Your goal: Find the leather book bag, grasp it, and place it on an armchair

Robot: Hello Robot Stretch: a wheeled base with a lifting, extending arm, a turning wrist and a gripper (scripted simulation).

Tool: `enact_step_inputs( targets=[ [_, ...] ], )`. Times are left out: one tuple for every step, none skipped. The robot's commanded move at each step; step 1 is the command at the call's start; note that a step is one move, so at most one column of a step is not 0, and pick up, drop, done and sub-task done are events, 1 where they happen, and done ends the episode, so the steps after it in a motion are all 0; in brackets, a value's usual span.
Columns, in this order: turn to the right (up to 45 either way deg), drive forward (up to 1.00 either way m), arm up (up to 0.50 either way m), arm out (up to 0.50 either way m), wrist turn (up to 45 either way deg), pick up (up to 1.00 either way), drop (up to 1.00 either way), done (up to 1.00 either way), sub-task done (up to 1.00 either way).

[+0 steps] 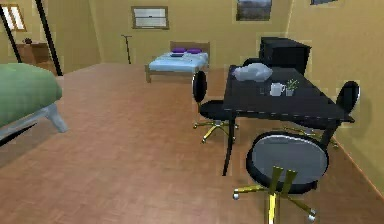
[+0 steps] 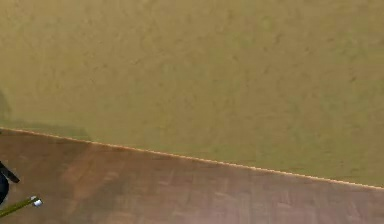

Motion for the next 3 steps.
enact_step_inputs(
  targets=[
    [-3.0, 0.0, 0.0, 0.0, 0.0, 0.0, 0.0, 0.0, 0.0],
    [0.0, 0.6, 0.0, 0.0, 0.0, 0.0, 0.0, 0.0, 0.0],
    [-24.0, 0.0, 0.0, 0.0, 0.0, 0.0, 0.0, 0.0, 0.0]
  ],
)
